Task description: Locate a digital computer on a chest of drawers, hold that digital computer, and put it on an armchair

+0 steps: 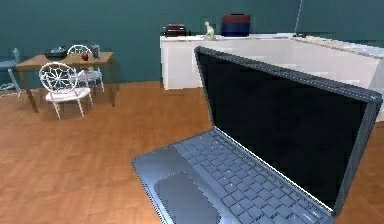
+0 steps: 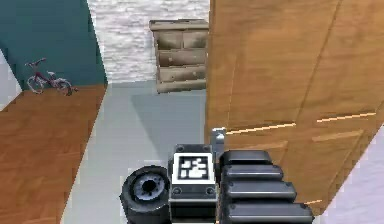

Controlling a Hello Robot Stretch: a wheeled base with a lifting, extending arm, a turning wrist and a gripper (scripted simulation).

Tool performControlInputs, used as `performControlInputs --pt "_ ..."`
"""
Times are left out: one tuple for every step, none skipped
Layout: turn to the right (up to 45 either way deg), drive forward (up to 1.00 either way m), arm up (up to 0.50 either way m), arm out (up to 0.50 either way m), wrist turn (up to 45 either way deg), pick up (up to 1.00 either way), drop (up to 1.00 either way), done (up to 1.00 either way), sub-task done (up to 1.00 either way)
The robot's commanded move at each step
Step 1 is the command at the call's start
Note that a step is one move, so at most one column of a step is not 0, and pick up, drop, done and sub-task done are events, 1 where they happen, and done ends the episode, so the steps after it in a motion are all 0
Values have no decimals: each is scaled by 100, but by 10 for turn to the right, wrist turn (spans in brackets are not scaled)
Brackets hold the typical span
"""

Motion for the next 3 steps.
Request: performControlInputs --pt "450 0 0 0 0 0 0 0 0" --pt "120 0 0 0 0 0 0 0 0" --pt "0 100 0 0 0 0 0 0 0"
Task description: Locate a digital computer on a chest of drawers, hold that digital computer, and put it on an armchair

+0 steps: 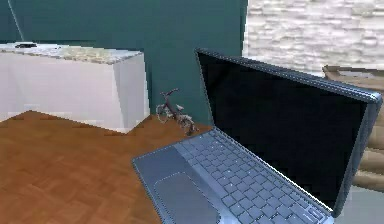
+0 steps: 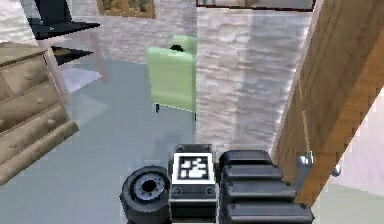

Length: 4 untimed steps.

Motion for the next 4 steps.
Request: performControlInputs --pt "150 0 0 0 0 0 0 0 0" --pt "0 5 0 0 0 0 0 0 0" --pt "450 0 0 0 0 0 0 0 0" --pt "120 0 0 0 0 0 0 0 0"
